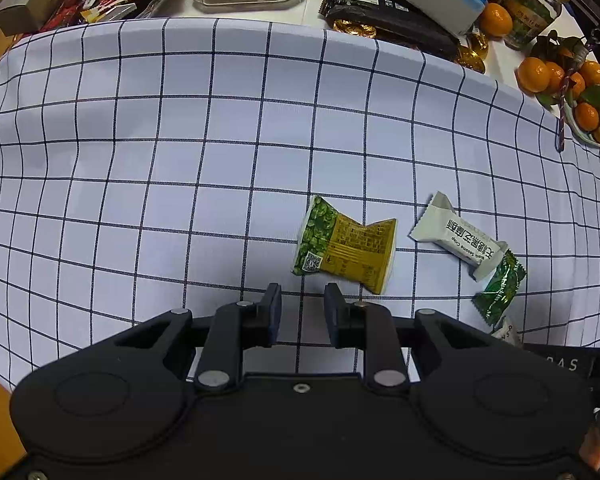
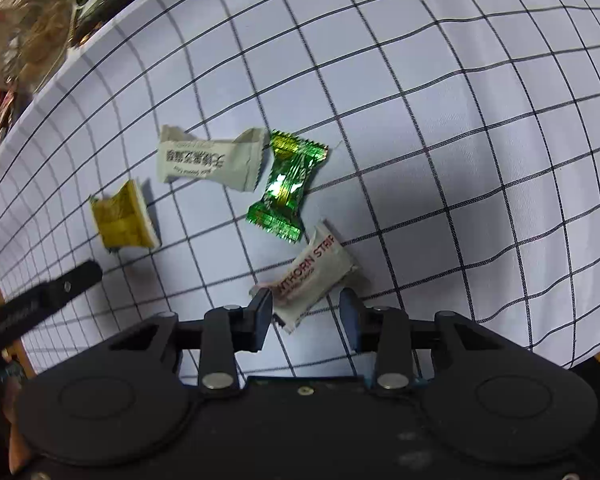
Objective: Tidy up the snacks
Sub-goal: 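Move both open tools to the remaining packets on the cloth, then grasp the yellow-green packet with the left tool while the right tool grasps the white hawthorn strip packet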
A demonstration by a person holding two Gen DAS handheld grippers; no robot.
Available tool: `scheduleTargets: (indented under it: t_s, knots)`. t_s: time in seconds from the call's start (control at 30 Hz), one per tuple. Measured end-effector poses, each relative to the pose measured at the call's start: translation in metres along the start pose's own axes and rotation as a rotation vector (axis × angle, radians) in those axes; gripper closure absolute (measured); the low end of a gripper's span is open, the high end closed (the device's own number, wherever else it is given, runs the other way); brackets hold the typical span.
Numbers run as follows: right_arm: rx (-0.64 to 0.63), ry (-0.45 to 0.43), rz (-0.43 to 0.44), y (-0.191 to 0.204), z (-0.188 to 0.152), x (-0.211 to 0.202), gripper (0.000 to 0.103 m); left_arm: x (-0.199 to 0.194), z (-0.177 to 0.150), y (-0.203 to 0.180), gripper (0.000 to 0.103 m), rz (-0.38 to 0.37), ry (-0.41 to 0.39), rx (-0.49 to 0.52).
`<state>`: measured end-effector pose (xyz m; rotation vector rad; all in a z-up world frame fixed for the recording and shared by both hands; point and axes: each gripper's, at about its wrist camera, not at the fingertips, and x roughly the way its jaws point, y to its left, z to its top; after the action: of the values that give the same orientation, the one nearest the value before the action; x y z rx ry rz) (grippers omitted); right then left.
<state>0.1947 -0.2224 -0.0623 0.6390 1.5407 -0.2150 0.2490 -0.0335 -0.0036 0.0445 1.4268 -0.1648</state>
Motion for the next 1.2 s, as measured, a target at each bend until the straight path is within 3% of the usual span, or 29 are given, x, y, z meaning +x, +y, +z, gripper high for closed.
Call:
scheduleTargets:
  t_s: [0.1,0.23,0.43,0.6,0.87,1.1,1.2]
  knots:
    - [0.007,-0.015,0.011,0.004,0.003,0.001,0.061,0.002,0.0,0.0,0.07,0.001,0.005,0.001]
    - [-0.034,-0.075,-0.031,0.017,0.003,0.001,0.061,0.001,0.0,-0.001,0.07,-0.007,0.003,0.007]
    - [-0.113,-0.089,-0.079,0.036,-0.005,0.01,0.062,0.002,0.0,-0.004,0.07,-0.007,0.001,0.022]
    - [-0.161,-0.094,-0.09,0.043,-0.011,0.013,0.075,0.003,0.001,-0.003,0.07,-0.028,-0.008,0.008]
    - [-0.157,-0.133,-0.101,0.034,-0.01,-0.004,0.08,-0.002,0.009,-0.001,0.07,-0.09,-0.09,-0.1]
    - [-0.162,-0.161,-0.087,0.032,-0.011,-0.019,0.08,-0.002,0.02,0.0,0.07,-0.044,-0.185,-0.215]
    - [-0.162,-0.16,-0.073,0.032,-0.011,-0.025,0.08,0.002,0.027,0.0,0.07,-0.038,-0.173,-0.25]
